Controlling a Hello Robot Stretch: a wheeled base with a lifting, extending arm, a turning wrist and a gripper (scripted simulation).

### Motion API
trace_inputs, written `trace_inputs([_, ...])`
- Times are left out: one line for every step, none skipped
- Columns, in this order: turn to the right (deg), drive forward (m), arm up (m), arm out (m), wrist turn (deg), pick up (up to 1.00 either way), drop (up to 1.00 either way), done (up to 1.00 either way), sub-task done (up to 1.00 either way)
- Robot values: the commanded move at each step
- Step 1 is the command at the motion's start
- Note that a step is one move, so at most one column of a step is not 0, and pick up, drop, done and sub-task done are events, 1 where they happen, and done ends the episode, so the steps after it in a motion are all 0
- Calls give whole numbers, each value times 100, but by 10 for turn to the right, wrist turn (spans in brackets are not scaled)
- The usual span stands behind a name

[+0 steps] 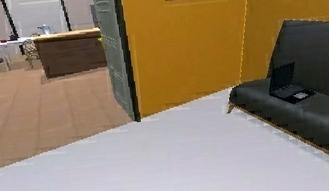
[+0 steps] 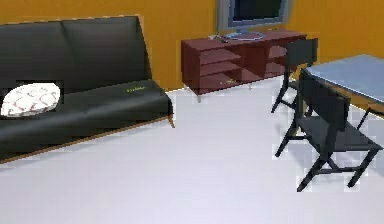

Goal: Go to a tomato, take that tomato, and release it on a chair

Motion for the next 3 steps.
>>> trace_inputs([-240,0,0,0,0,0,0,0,0])
trace_inputs([0,100,0,0,0,0,0,0,0])
trace_inputs([-120,0,0,0,0,0,0,0,0])
